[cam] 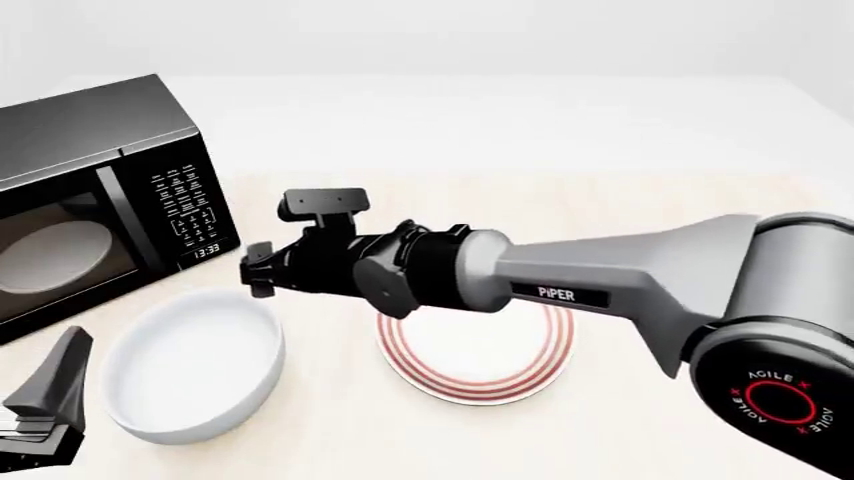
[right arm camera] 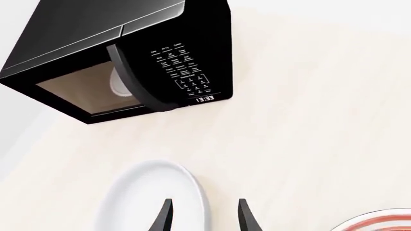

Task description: Put the white bowl to the right of the plate.

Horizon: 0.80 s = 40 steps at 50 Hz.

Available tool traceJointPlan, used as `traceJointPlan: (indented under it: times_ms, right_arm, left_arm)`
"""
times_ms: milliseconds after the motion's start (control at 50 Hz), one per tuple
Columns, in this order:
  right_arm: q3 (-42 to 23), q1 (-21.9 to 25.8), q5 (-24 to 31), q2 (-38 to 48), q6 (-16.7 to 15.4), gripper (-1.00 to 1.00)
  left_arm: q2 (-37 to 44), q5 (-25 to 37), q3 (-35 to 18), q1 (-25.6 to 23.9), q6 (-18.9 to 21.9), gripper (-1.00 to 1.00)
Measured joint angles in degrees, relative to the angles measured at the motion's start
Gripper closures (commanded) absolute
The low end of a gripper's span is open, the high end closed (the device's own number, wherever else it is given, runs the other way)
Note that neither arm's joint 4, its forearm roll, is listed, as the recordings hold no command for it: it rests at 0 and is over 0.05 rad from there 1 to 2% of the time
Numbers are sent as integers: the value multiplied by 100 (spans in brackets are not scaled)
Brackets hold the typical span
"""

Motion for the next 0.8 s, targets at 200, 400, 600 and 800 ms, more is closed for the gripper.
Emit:
traceJointPlan:
  times_ms: [200,400,600,800]
  right_arm:
    - [48,-13,-190,158,130,-100]
    - [90,-19,-356,304,256,-100]
    - [60,1,-436,459,373,-100]
    - [51,56,-477,587,504,-100]
  left_arm:
    - [0,0,0,0,0,-100]
    - [0,0,0,0,0,-100]
    - [0,0,0,0,0,-100]
    - [0,0,0,0,0,-100]
